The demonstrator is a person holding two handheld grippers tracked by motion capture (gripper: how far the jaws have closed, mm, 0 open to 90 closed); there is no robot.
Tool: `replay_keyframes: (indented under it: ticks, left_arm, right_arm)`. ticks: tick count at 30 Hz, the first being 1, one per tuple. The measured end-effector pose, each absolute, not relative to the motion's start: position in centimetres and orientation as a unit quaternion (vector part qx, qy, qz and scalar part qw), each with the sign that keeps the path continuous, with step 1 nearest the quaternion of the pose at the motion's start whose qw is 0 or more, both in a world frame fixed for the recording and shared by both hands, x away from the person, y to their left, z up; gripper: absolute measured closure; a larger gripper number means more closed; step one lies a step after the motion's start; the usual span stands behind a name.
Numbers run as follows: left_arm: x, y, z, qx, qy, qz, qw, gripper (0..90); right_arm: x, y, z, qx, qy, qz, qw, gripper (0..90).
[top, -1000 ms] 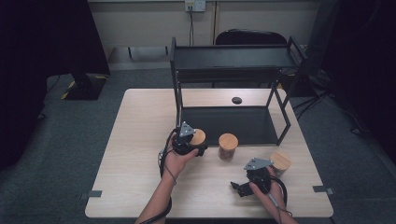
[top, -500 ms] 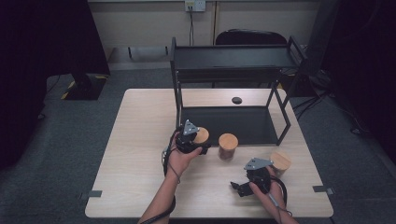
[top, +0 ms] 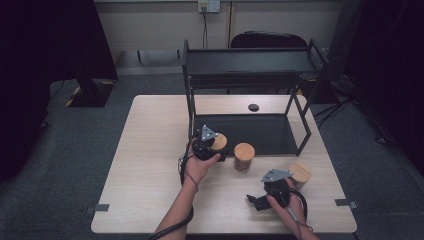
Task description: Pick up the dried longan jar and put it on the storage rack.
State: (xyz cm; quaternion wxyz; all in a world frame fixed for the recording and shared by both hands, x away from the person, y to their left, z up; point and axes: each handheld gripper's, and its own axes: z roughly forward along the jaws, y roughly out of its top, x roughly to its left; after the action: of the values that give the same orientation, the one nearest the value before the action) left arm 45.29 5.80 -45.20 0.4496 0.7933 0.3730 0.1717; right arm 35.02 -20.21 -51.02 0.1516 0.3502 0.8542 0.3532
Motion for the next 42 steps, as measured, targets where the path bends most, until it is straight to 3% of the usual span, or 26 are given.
replay_keyframes:
  ticks: [42]
  left_arm:
    - [49.2, 4.6, -44.6, 0.781, 0.405, 0.198, 0.433, 25.8]
  right_arm:
    - [35.1, -20.2, -51.0, 0.349, 0.855, 0.353, 0.151, 0.0]
